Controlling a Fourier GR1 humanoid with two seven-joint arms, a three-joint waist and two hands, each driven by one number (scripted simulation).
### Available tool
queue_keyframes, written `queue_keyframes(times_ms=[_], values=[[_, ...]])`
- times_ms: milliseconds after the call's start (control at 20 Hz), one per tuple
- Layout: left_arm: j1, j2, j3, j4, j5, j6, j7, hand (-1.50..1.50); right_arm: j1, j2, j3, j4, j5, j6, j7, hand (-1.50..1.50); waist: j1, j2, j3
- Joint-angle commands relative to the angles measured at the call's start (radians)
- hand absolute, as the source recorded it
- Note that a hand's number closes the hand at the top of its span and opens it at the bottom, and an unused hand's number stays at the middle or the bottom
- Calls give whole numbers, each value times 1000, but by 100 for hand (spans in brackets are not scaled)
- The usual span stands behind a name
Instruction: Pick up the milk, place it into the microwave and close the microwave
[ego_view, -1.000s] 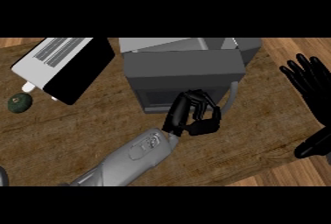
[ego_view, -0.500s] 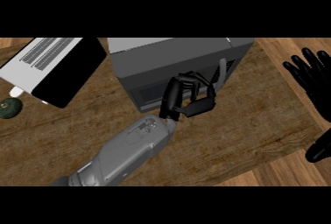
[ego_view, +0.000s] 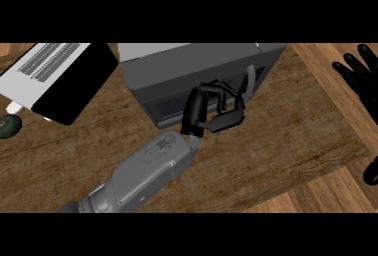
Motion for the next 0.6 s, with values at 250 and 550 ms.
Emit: queue_keyframes(times_ms=[250,550], values=[[-64,0,51,91,52,-12,-71,150,-16,-27,-14,-11,-61,20,26,-150,-16,12,0],[-71,0,38,104,80,-28,-101,150,-35,-55,-19,-6,-84,29,51,-150,-14,19,1]])
